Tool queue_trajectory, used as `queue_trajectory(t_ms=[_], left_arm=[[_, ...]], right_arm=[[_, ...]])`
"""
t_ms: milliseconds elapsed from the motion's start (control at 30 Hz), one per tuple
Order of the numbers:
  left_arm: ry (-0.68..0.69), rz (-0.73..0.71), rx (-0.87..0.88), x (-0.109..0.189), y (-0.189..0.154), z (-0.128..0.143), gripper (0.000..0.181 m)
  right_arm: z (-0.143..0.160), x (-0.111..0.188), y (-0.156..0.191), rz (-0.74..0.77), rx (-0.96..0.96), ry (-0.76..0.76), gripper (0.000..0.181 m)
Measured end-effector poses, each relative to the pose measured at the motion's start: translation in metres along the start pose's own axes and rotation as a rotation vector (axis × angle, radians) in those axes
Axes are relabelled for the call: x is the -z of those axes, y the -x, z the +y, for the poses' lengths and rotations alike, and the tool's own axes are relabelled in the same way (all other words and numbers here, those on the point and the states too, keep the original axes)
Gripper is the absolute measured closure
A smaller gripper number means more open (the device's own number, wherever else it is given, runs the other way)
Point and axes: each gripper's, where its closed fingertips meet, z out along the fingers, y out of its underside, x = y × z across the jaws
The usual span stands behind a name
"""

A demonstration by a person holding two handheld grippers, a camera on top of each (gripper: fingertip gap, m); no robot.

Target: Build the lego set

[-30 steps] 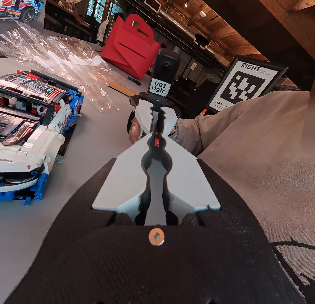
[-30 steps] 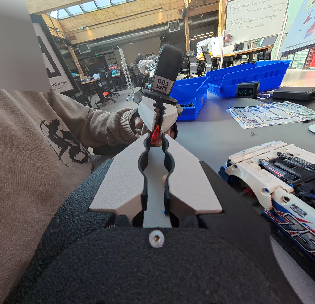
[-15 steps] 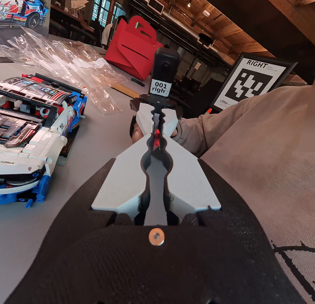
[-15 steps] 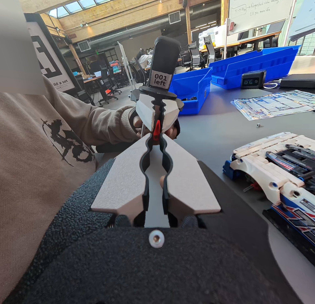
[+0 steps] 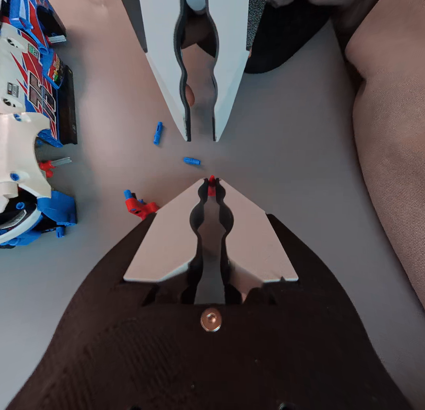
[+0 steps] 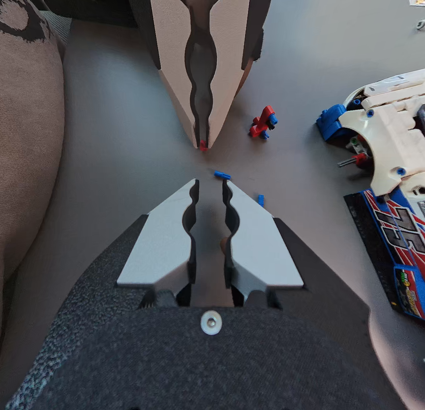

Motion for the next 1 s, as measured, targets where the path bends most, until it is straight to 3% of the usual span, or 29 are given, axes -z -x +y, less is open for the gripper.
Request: queue_trajectory(t_ms=[500,867,1000], left_arm=[[0.033,-0.002,0.008,0.005,0.002,0.005,0.170],[-0.017,-0.043,0.026,0.022,0.010,-0.004,0.169],[-0.046,-0.052,0.043,0.022,0.012,-0.008,0.169]], right_arm=[[0.001,-0.005,-0.002,0.032,-0.001,0.023,0.163],[0.001,-0.015,-0.007,0.060,0.019,0.094,0.159],[0.005,-0.017,-0.010,0.089,0.067,0.149,0.180]])
